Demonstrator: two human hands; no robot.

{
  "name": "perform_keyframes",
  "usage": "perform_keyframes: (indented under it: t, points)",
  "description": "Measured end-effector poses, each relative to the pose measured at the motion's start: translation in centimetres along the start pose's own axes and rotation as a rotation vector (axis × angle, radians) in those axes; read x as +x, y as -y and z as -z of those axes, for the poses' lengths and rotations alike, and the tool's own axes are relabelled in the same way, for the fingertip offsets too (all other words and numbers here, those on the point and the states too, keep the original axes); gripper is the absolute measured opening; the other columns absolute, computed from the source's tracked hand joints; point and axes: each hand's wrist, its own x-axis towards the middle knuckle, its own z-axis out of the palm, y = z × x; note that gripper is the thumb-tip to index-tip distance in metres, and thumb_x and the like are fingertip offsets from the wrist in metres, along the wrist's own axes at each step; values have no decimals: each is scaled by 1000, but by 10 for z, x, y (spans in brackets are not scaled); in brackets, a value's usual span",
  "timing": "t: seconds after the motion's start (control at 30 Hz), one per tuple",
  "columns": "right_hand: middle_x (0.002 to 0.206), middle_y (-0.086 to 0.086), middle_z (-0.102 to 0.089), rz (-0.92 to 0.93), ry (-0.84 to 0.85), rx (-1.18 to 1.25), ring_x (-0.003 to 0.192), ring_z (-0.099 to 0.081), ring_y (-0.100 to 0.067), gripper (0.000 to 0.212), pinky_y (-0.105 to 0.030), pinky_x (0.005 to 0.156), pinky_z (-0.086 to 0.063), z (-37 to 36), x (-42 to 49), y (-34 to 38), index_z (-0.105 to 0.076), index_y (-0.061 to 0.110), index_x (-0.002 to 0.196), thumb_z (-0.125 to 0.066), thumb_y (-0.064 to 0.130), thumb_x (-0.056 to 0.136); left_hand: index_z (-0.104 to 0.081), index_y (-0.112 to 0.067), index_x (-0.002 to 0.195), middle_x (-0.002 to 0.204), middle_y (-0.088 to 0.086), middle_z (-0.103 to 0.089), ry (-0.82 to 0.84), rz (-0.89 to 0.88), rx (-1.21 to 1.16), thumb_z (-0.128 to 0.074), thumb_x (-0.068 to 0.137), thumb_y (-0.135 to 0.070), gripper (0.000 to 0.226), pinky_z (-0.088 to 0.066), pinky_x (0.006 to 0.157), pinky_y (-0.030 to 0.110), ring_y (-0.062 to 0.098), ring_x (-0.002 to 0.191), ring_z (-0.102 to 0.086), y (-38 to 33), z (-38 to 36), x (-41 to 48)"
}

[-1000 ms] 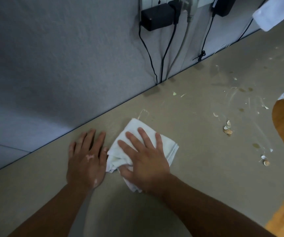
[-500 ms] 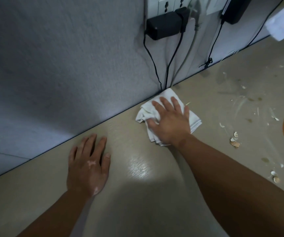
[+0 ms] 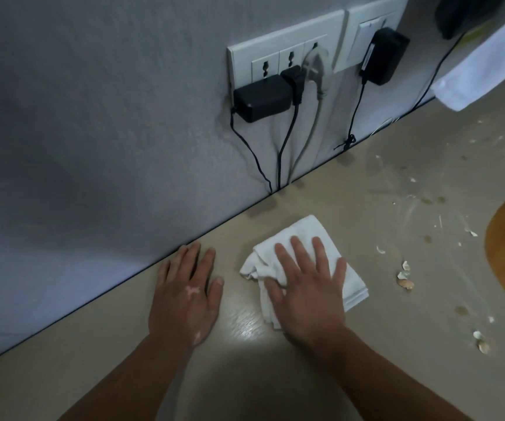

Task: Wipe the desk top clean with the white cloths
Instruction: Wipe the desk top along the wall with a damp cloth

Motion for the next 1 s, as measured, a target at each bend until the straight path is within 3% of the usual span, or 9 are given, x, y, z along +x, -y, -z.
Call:
perform_keyframes:
  t: [0.1, 0.23, 0.5, 0.73, 1.0]
  points:
    - [165, 3, -38, 130, -7, -9, 157, -22, -32, 62, -71, 119, -19, -10, -17, -1, -47, 38, 152, -36, 68, 98, -55, -15, 146, 154, 16, -51, 3, -8, 10, -35, 102, -44, 56, -32, 119, 51, 35, 143, -44, -7, -3, 12]
    - [167, 6, -33, 198, 20, 6, 158, -17, -26, 66, -66, 122, -14, -3, 10, -16, -42, 43, 153, -30, 75, 97, -55, -18, 146, 154, 14, -51, 28, -34, -19, -32, 103, -45, 56, -33, 119, 52, 34, 143, -45, -20, -8, 28]
    - [173, 11, -8, 11, 73, 6, 159, 4, -22, 68, -62, 125, 1, 24, 103, -46, -19, 45, 161, -24, 74, 99, -47, -20, 153, 160, 13, -43, 91, -39, -7, -30, 103, -50, 61, -27, 122, 49, 31, 148, -39, -41, -8, 46]
    - [173, 9, -10, -170, 33, 77, 159, 4, -26, 65, -66, 122, -1, 26, 138, -55, -21, 45, 160, -25, 71, 100, -46, -20, 153, 161, 12, -42, 121, -38, 1, -31, 102, -51, 61, -28, 123, 50, 30, 149, -38, -42, -6, 46]
    - [171, 5, -24, -34, -42, 67, 160, -5, -30, 64, -67, 122, -4, 16, 66, -37, -34, 41, 157, -27, 71, 101, -38, -23, 157, 165, 11, -35, 160, -41, 29, -23, 103, -56, 66, -23, 124, 48, 29, 153, -32, -42, -7, 47]
